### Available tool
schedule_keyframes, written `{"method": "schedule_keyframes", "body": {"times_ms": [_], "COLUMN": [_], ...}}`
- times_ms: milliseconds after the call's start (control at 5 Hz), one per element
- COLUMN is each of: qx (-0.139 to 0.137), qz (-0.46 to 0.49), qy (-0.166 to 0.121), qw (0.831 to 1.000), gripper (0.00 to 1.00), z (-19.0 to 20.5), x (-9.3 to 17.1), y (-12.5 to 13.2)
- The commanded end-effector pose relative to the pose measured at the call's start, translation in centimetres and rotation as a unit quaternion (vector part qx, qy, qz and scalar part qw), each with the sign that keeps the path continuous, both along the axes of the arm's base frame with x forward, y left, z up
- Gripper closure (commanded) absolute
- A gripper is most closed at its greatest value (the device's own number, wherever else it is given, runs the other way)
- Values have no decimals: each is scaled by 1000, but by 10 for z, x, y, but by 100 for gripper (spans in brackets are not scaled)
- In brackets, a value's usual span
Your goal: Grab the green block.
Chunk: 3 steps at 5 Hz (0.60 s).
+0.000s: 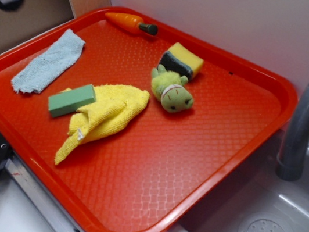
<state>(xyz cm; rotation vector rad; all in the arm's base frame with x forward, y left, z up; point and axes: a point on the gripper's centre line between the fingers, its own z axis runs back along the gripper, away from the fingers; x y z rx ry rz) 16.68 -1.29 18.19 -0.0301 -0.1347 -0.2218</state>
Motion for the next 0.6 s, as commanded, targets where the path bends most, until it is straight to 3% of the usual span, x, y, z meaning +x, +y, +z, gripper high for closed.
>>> {"method": "schedule_keyframes", "body": {"times_ms": [0, 400], "qx": [54, 109], "qz": [7, 0], "qy": [35, 89], "qw": [998, 990], "gripper": [0, 0], "z": [-44, -95], "x": [13, 16], "y": [13, 15]}}
